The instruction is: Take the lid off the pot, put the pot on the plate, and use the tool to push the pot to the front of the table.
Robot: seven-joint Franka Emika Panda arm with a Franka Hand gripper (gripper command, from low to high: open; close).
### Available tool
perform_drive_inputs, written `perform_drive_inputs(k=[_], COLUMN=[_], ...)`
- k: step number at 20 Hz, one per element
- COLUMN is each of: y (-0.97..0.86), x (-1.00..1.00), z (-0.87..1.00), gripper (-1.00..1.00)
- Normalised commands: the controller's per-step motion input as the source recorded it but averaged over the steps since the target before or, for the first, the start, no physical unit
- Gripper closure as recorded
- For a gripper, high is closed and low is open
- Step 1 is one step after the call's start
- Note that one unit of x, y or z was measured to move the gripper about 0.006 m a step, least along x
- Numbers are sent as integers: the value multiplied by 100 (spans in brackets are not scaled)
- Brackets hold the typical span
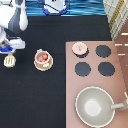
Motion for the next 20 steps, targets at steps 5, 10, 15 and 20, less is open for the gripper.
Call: perform_drive_inputs(k=[5, 10, 15, 20], y=[65, 71, 83, 92], x=[-79, -93, -79, -63], z=[38, -5, -20, -32], gripper=[100, 100, 100, 100])
